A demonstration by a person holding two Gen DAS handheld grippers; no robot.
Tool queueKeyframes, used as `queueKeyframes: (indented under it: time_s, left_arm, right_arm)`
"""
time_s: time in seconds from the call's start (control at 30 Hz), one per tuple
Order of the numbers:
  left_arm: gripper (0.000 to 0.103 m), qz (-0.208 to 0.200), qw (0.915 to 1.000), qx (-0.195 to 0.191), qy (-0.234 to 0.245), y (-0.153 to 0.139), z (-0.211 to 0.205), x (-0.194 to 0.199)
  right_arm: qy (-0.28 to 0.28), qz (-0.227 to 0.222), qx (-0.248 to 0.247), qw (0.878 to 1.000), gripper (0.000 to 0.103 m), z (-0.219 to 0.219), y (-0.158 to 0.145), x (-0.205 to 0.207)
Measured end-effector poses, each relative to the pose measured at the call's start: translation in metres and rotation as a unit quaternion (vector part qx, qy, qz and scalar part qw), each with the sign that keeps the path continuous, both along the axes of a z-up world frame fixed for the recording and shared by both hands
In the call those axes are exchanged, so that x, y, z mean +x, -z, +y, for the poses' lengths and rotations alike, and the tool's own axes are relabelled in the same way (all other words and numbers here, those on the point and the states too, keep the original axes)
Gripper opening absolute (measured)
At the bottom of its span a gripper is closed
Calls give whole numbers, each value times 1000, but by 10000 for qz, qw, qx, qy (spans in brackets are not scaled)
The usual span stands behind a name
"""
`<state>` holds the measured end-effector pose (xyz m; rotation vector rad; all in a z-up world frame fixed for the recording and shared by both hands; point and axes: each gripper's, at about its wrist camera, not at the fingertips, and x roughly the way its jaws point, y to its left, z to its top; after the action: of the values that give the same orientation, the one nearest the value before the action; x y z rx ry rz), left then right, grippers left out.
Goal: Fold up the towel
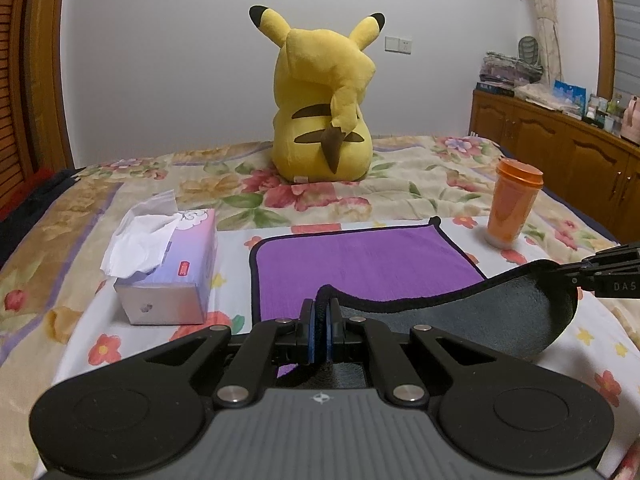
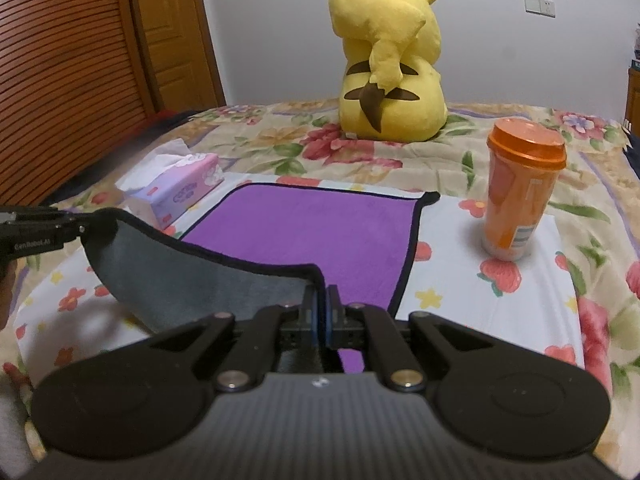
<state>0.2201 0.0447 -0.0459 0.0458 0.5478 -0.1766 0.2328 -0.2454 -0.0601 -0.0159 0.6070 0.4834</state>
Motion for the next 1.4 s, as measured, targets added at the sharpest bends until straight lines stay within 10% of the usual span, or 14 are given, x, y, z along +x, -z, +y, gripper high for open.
queueKeyframes:
  time_s: [1.4]
  left_arm:
    - [8, -210, 9997, 43, 94, -7, -5, 40]
  right_arm:
    - [3, -403, -221, 9989, 4, -6, 1, 32]
